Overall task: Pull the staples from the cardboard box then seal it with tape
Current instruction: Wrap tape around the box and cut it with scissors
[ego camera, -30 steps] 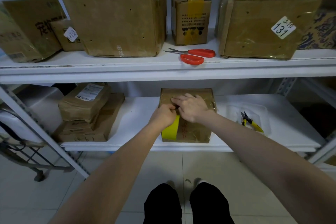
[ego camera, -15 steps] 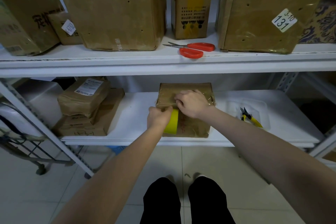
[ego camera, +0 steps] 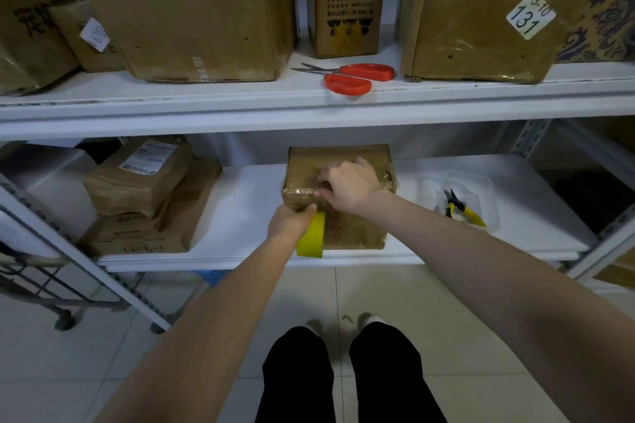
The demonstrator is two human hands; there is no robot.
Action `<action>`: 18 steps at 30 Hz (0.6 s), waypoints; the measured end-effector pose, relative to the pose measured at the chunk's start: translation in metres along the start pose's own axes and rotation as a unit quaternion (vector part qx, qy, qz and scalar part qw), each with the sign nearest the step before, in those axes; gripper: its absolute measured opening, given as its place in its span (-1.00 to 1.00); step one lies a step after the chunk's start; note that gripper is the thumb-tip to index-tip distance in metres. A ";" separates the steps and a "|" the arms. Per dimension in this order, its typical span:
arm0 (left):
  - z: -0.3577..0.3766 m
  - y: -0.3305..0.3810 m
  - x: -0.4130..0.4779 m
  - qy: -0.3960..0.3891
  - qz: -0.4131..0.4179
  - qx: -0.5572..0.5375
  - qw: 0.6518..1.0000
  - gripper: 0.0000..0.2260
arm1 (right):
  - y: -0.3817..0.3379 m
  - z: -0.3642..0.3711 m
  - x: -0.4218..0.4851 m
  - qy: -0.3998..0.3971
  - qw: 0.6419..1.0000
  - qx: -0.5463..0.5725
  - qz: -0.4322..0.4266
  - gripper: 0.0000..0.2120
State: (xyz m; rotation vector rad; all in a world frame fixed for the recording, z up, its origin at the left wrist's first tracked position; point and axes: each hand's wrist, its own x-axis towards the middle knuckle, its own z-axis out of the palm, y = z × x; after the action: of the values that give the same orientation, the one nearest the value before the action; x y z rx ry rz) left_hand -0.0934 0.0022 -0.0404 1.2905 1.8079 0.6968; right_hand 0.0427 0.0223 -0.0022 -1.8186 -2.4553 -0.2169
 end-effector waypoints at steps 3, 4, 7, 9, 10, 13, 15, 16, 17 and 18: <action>0.004 -0.001 0.000 -0.005 0.013 0.000 1.000 -0.66 | -0.004 -0.001 -0.001 0.028 0.999 -0.025 -0.007 -0.55; 0.006 -0.001 0.000 -0.007 0.018 -0.011 1.000 -0.67 | -0.004 0.000 -0.002 0.037 0.999 -0.028 -0.007 -0.57; 0.005 -0.001 0.000 0.016 0.033 -0.078 0.996 -0.73 | -0.007 0.003 -0.003 0.054 0.998 -0.040 -0.016 -0.59; 0.003 -0.003 0.003 0.028 0.037 -0.100 0.994 -0.84 | -0.009 0.004 -0.002 0.058 0.997 -0.052 -0.027 -0.59; 0.002 -0.004 0.005 0.024 0.035 -0.105 0.994 -0.87 | -0.009 0.004 -0.002 0.060 0.996 -0.056 -0.031 -0.59; 0.000 -0.007 0.011 0.000 0.016 -0.089 0.996 -0.88 | -0.009 0.005 -0.004 0.066 0.995 -0.058 -0.037 -0.59; 0.004 -0.010 0.012 -0.029 0.007 -0.023 0.999 -0.87 | -0.009 0.007 -0.007 0.064 0.995 -0.061 -0.036 -0.59; 0.007 -0.012 0.011 -0.041 -0.001 -0.002 0.999 -0.83 | -0.010 0.007 -0.008 0.061 0.995 -0.062 -0.038 -0.59; 0.008 -0.012 0.011 -0.048 -0.004 0.002 0.999 -0.81 | -0.011 0.006 -0.007 0.063 0.995 -0.065 -0.039 -0.59; 0.009 -0.010 0.011 -0.054 -0.003 0.003 0.999 -0.82 | -0.011 0.005 -0.007 0.062 0.996 -0.062 -0.035 -0.60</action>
State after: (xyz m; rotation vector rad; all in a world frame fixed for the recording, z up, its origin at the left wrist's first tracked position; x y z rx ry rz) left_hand -0.0929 0.0094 -0.0561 1.3004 1.7271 0.6076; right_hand 0.0348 0.0132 -0.0093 -1.7075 -2.4712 -0.4822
